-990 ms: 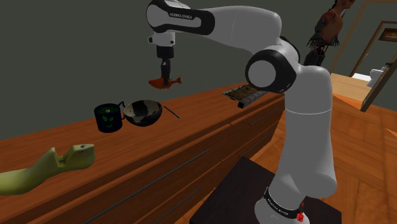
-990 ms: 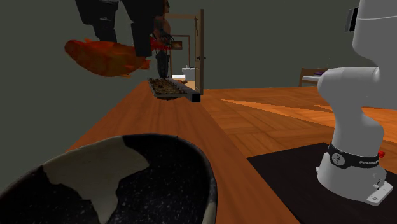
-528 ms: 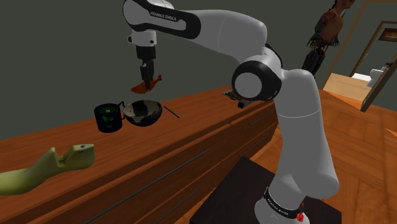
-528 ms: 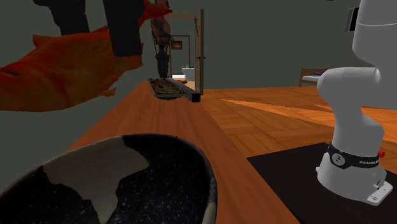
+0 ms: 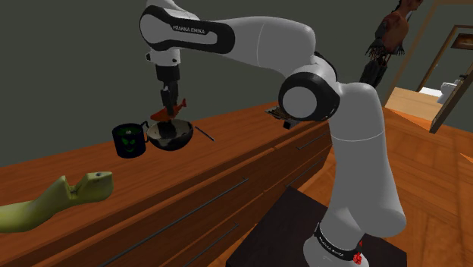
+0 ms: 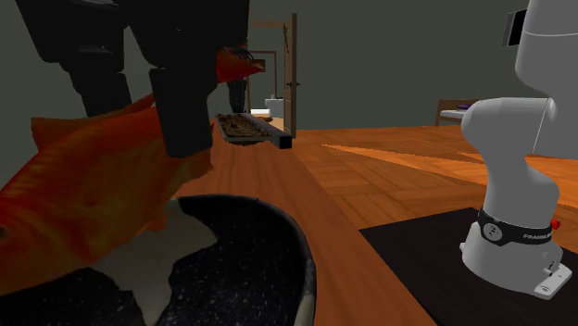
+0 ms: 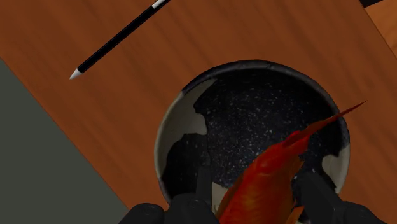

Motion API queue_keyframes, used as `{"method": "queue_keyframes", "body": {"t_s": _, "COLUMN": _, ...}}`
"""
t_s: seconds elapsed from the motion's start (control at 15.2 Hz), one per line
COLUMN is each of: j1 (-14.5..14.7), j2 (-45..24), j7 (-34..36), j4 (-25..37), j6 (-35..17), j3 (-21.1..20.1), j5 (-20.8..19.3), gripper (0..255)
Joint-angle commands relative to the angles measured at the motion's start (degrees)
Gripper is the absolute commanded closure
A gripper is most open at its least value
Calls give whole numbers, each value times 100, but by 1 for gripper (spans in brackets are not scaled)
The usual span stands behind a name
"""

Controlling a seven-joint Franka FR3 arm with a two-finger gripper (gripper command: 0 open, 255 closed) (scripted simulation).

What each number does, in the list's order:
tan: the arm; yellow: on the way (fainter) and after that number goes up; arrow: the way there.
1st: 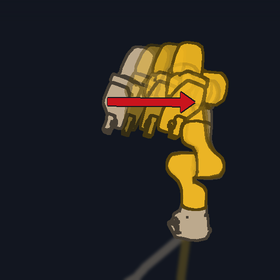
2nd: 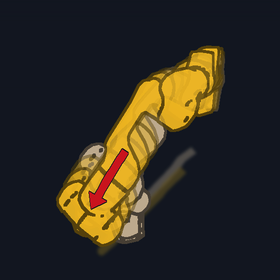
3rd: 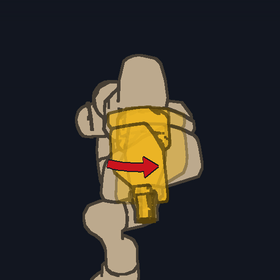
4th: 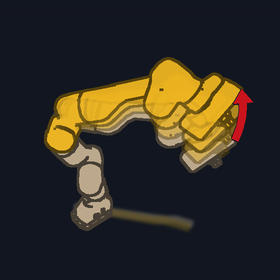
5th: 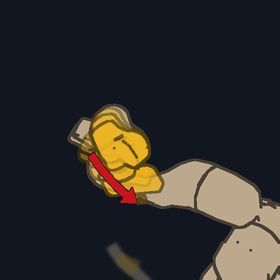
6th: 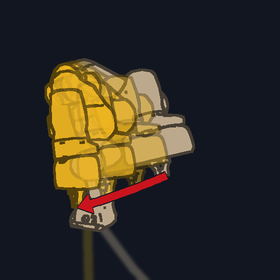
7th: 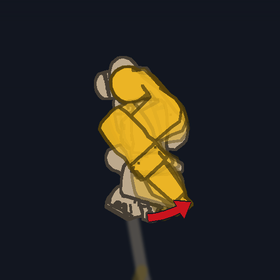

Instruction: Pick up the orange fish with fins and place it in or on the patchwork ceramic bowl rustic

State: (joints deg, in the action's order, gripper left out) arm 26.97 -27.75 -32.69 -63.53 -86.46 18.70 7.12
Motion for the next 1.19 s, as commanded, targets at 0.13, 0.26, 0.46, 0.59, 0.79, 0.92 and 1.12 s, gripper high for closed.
{"method": "queue_keyframes", "body": {"t_s": 0.13, "j1": 59, "j2": 93, "j7": 2, "j4": -460, "j6": -371, "j3": 0, "j5": -25, "gripper": 255}}
{"method": "queue_keyframes", "body": {"t_s": 0.26, "j1": 86, "j2": 130, "j7": 2, "j4": -692, "j6": -565, "j3": -1, "j5": -34, "gripper": 255}}
{"method": "queue_keyframes", "body": {"t_s": 0.46, "j1": 86, "j2": 131, "j7": 2, "j4": -692, "j6": -565, "j3": -1, "j5": -34, "gripper": 255}}
{"method": "queue_keyframes", "body": {"t_s": 0.59, "j1": 86, "j2": 130, "j7": 2, "j4": -692, "j6": -565, "j3": -1, "j5": -34, "gripper": 255}}
{"method": "queue_keyframes", "body": {"t_s": 0.79, "j1": 86, "j2": 130, "j7": 2, "j4": -692, "j6": -565, "j3": -1, "j5": -34, "gripper": 255}}
{"method": "queue_keyframes", "body": {"t_s": 0.92, "j1": 86, "j2": 130, "j7": 2, "j4": -692, "j6": -565, "j3": -1, "j5": -34, "gripper": 0}}
{"method": "queue_keyframes", "body": {"t_s": 1.12, "j1": 86, "j2": 130, "j7": 2, "j4": -692, "j6": -565, "j3": -1, "j5": -34, "gripper": 0}}
